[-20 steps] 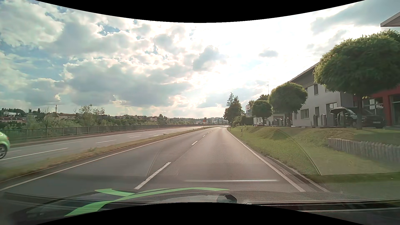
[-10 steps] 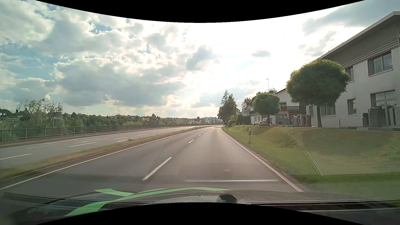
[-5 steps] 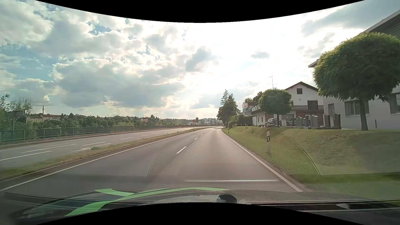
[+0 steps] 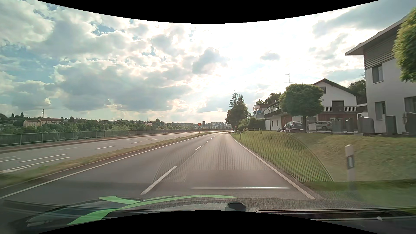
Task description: Follow the waypoints while adhering to traffic rules and regulations
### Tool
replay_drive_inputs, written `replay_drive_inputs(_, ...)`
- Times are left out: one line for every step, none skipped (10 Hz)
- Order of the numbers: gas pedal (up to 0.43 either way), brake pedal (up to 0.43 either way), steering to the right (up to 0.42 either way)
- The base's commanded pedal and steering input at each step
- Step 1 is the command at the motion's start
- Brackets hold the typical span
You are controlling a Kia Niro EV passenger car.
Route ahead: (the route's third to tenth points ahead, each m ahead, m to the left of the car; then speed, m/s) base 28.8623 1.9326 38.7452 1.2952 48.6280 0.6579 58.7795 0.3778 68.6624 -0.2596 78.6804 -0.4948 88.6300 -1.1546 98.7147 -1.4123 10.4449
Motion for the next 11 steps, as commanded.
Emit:
replay_drive_inputs(0.35,0.0,0.001)
replay_drive_inputs(0.35,0.0,0.001)
replay_drive_inputs(0.35,0.0,0.001)
replay_drive_inputs(0.35,0.0,0.001)
replay_drive_inputs(0.35,0.0,0.001)
replay_drive_inputs(0.35,0.0,0.001)
replay_drive_inputs(0.35,0.0,0.001)
replay_drive_inputs(0.339,0.0,0.001)
replay_drive_inputs(0.311,0.0,0.001)
replay_drive_inputs(0.268,0.0,0.001)
replay_drive_inputs(0.189,0.0,0.001)
